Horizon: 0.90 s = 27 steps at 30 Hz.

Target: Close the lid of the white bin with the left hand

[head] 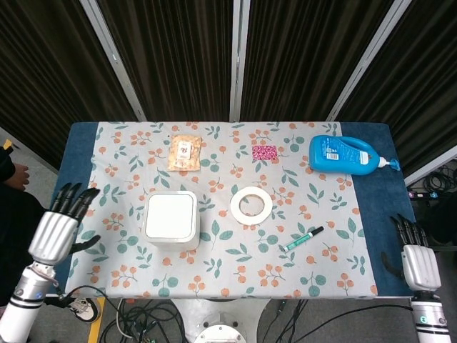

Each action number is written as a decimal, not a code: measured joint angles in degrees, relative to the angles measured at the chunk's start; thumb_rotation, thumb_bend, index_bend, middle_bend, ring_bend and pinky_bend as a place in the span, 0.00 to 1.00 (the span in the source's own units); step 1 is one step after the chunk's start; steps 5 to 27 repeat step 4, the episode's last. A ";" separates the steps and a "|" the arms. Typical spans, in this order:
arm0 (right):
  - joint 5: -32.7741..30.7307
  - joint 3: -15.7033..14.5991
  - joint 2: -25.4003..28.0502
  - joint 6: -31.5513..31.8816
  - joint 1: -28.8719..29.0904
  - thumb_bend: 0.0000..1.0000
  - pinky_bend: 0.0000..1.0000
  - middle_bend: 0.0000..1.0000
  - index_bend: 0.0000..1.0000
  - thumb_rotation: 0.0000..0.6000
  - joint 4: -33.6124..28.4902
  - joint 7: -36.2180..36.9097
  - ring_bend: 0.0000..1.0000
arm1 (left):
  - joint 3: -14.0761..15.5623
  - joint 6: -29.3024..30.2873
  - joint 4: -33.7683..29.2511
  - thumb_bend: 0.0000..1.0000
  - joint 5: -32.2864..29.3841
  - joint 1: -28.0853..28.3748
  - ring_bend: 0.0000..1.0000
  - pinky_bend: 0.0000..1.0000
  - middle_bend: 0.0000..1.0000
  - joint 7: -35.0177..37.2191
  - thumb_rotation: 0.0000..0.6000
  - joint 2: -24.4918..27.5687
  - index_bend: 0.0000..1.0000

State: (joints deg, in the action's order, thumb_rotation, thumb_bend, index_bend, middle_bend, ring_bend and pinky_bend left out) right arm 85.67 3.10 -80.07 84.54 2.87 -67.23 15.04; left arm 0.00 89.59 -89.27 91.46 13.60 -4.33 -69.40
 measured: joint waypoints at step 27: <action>0.77 0.01 -0.05 1.23 -0.27 0.30 0.00 0.00 0.00 1.00 0.03 0.27 0.00 | 1.36 0.16 3.98 0.00 -2.39 -3.44 0.02 0.05 0.10 0.52 1.00 -0.58 0.10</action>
